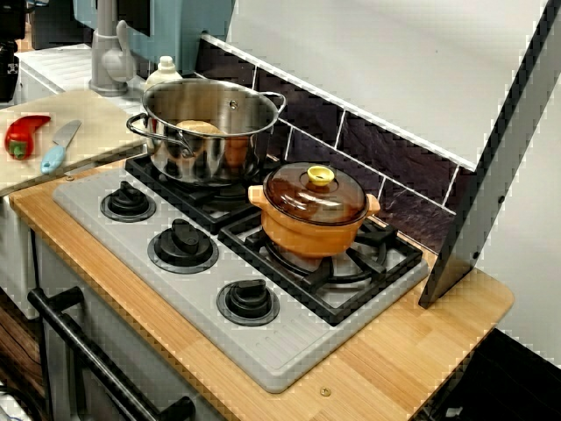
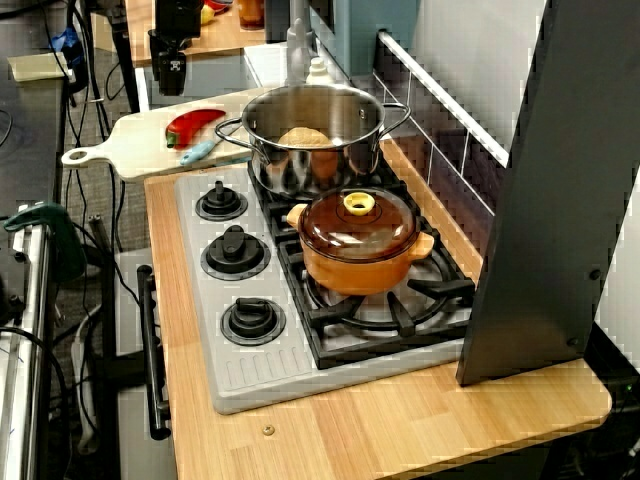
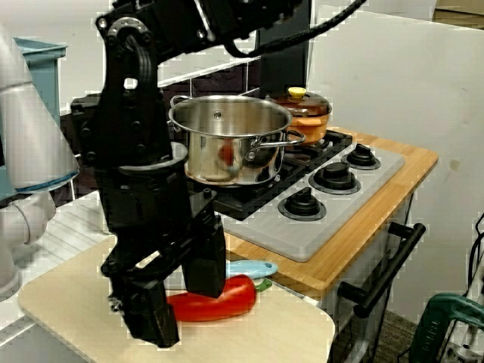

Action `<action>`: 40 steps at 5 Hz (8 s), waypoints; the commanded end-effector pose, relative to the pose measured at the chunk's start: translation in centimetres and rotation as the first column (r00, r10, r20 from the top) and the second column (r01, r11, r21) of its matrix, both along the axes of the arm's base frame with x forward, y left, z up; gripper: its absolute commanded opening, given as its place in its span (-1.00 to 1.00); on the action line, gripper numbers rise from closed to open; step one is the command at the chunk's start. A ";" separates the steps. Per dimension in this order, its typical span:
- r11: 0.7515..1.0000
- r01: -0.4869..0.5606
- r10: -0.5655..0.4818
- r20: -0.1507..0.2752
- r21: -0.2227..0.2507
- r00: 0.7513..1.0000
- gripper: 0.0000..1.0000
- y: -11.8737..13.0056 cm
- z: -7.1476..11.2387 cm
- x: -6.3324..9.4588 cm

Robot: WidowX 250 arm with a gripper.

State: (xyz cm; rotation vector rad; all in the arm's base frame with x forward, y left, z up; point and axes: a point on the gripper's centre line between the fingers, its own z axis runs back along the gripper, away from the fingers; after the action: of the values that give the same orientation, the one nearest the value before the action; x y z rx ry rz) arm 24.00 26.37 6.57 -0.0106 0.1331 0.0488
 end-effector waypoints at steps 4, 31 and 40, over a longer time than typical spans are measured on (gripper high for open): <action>0.944 -0.321 0.302 0.188 0.081 0.935 1.00 -5.5 5.1 -2.4; 0.752 -0.654 0.596 0.337 0.084 0.729 -1.00 -3.9 -0.8 0.3; 0.755 -0.650 0.590 0.340 0.088 0.732 1.00 -3.8 -1.1 0.2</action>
State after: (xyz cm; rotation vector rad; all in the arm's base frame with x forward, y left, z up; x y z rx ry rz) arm 24.39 21.94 4.54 0.1316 -0.1527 0.7492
